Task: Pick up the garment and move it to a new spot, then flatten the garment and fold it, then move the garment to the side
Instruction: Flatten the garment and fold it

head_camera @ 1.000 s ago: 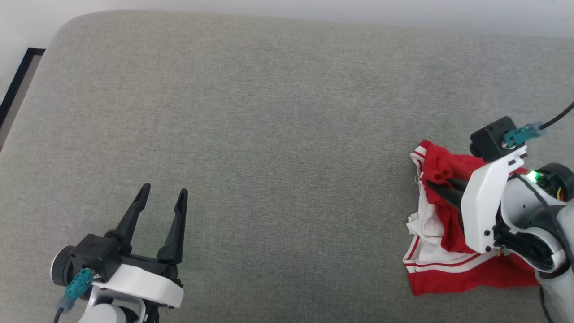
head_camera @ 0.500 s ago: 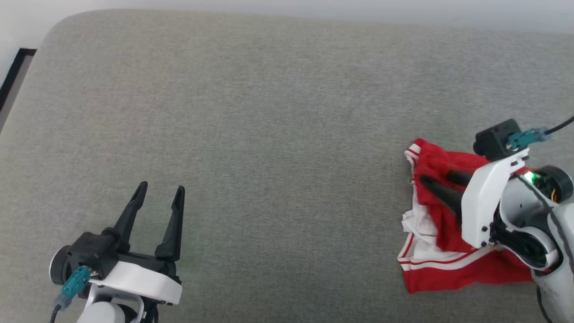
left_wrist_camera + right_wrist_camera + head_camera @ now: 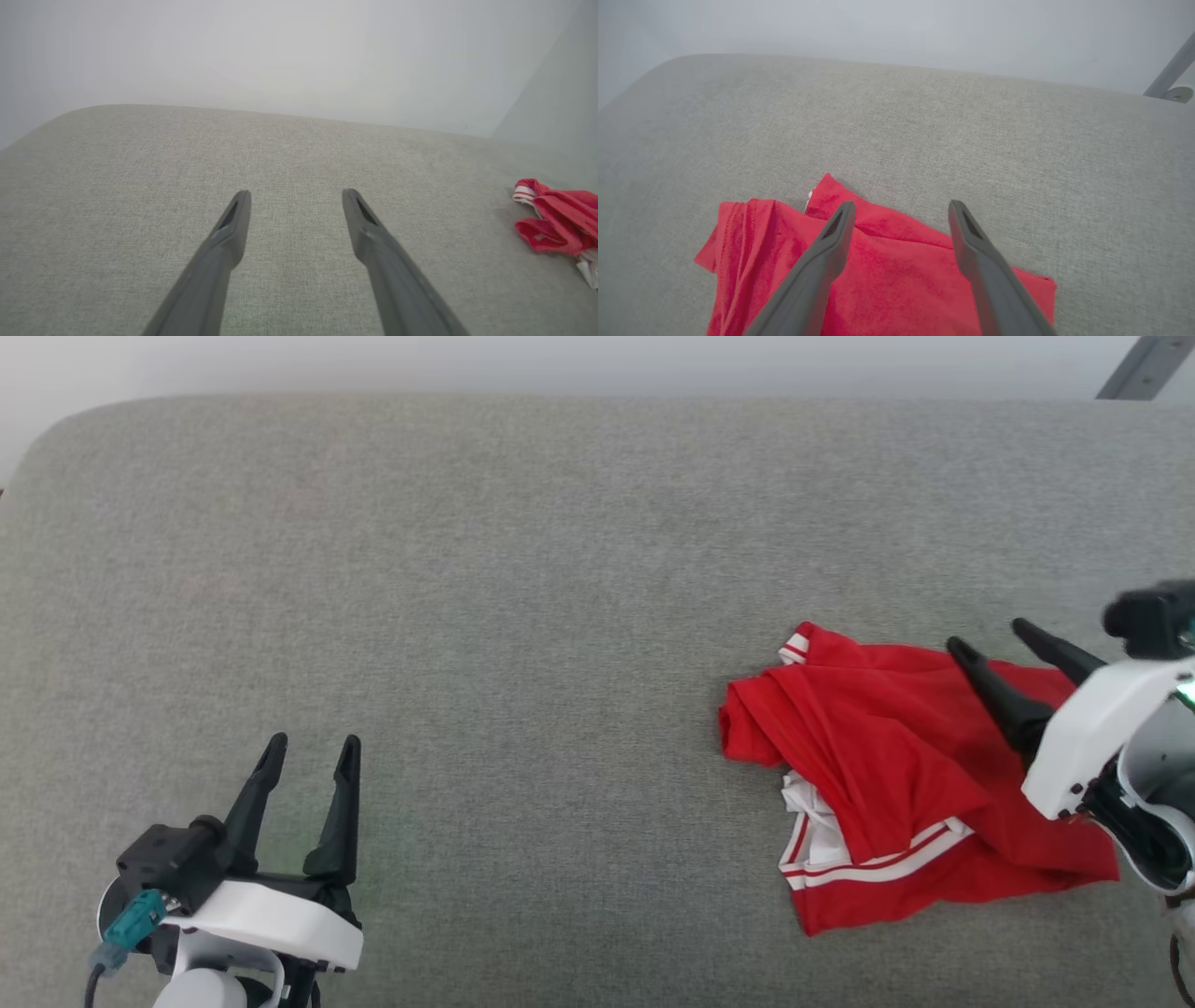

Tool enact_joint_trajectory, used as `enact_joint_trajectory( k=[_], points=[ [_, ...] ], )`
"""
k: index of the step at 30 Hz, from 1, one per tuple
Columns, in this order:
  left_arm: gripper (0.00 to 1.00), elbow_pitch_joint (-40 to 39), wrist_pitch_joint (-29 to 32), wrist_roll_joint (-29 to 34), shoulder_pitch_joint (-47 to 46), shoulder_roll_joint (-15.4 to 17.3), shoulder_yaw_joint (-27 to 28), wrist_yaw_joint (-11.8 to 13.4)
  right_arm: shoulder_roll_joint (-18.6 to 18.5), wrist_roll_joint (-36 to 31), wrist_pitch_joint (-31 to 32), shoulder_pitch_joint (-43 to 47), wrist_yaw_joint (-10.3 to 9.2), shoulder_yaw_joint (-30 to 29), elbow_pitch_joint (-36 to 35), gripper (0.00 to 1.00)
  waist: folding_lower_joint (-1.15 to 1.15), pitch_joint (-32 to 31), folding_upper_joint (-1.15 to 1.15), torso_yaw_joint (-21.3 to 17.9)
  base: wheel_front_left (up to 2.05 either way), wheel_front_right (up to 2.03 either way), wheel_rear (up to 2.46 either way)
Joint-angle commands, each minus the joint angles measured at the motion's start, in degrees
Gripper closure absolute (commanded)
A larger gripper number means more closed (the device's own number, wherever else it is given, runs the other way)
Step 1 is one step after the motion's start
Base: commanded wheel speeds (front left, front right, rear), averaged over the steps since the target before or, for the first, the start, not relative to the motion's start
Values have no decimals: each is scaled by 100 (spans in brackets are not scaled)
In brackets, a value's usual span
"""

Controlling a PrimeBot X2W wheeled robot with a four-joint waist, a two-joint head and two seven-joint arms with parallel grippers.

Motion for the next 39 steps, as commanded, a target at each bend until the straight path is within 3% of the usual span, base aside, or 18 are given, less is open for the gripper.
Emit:
enact_joint_trajectory(
  k=[1,11,14,24,39],
  points=[
    [0,33,-27,-103,-83,1,13,13,41,5,-181,39,-3,-5,77,0,0,-33,0,-38,0,0,0],
    [0,224,-27,-110,-53,-109,368,13,246,309,-2846,134,-3,153,1107,0,0,-249,0,-259,0,0,0],
    [0,116,-27,5,67,-159,523,13,294,254,-3197,223,-3,190,1150,0,0,-320,0,-309,0,0,0],
    [0,-417,-27,519,637,-318,1039,13,439,-261,-3305,1046,-3,-563,598,0,0,-490,0,-358,0,0,0],
    [0,-1401,-27,853,1740,-785,1577,13,509,-377,-3127,2593,-3,-1499,-595,0,0,-644,0,-360,0,0,0]
  ],
)
